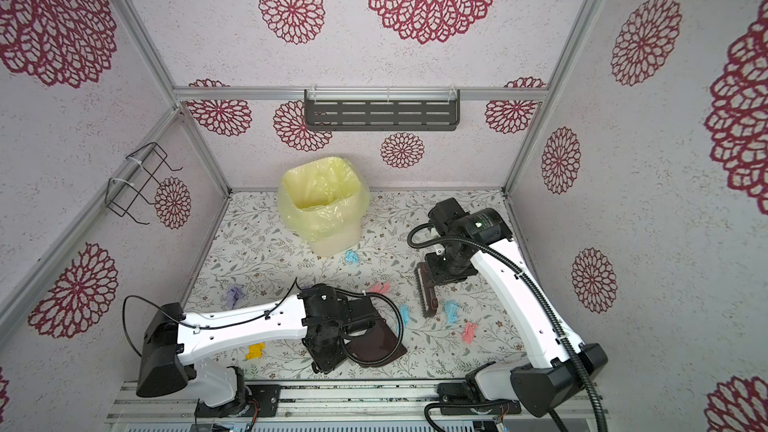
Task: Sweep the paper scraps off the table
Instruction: 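Sweep the blue scraps into the dustpan with the right gripper's brush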
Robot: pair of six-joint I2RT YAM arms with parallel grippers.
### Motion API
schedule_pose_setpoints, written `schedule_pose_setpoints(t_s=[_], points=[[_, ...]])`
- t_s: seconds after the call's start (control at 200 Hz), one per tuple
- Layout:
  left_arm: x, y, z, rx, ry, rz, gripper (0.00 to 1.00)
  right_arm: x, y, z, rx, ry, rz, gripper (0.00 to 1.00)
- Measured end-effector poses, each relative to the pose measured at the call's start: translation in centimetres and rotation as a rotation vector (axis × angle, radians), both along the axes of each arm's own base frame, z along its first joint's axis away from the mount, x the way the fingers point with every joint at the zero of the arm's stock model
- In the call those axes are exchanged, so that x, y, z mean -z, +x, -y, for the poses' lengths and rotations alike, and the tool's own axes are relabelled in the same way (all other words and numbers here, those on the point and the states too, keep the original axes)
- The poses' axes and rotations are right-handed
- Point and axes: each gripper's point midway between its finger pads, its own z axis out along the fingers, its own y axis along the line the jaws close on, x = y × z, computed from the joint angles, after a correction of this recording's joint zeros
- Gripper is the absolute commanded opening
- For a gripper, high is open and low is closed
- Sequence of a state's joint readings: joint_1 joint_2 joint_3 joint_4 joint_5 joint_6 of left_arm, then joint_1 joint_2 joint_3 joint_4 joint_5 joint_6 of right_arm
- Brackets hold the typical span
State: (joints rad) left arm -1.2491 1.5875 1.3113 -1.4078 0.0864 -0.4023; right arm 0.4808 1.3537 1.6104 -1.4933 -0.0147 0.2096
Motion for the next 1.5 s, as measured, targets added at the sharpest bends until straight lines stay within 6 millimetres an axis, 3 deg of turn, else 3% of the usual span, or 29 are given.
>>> schedule_pose_setpoints(t_s=[0.796, 1.151, 1.501], points=[[3.1, 0.8, 0.7, 0.024, 0.022, 0.050, 0.02, 0.7, -0.3, -1.3, -0.053, -0.007, -0.033, 0.00], [4.3, 0.7, 0.7, 0.032, 0.019, 0.046, 0.01, 2.7, -0.9, -0.9, -0.054, -0.045, -0.096, 0.00], [4.8, 0.8, 1.2, 0.038, 0.002, 0.047, 0.00, 3.7, -0.7, -2.1, -0.088, -0.056, -0.131, 0.00]])
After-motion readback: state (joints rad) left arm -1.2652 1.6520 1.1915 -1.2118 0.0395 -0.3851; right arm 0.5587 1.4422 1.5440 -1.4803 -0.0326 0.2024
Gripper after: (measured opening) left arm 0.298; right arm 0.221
